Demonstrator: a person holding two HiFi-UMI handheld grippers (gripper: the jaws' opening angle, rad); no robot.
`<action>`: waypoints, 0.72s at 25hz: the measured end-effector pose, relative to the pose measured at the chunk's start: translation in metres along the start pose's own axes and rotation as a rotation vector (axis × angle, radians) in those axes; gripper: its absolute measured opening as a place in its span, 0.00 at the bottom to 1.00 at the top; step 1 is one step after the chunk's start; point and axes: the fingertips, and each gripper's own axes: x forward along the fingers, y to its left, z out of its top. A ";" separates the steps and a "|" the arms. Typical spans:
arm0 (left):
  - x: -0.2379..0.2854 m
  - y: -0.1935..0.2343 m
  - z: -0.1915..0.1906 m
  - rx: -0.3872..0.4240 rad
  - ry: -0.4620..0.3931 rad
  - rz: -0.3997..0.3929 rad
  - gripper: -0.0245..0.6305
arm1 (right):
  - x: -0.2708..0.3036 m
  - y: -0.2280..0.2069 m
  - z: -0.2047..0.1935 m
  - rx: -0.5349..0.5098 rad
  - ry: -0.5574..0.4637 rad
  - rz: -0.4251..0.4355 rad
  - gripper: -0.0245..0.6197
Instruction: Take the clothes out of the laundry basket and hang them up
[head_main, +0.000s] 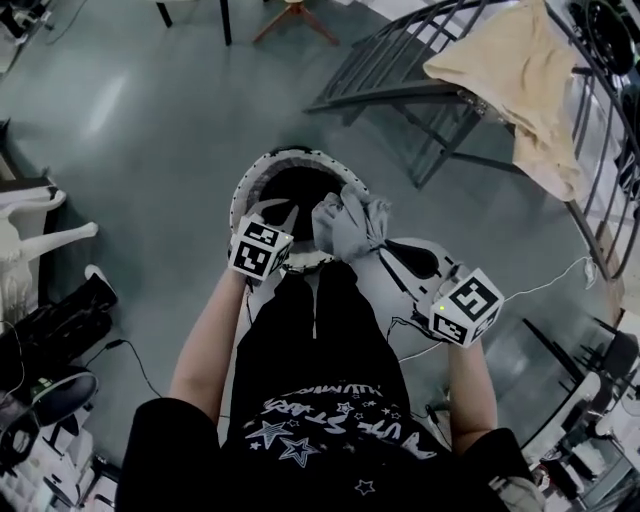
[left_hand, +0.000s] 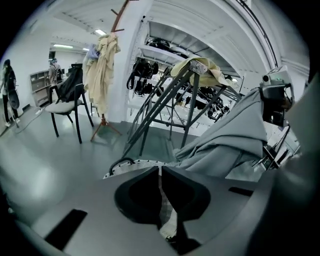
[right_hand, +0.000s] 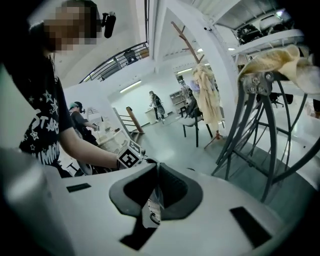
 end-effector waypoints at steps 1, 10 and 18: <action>-0.002 -0.003 -0.003 -0.013 0.004 -0.023 0.07 | -0.005 0.007 0.005 -0.010 -0.004 0.006 0.08; 0.001 -0.054 -0.044 0.038 0.033 -0.298 0.47 | -0.027 0.057 0.029 -0.100 -0.002 0.064 0.08; 0.000 -0.088 -0.064 0.199 0.066 -0.454 0.53 | -0.027 0.094 0.034 -0.176 0.025 0.154 0.08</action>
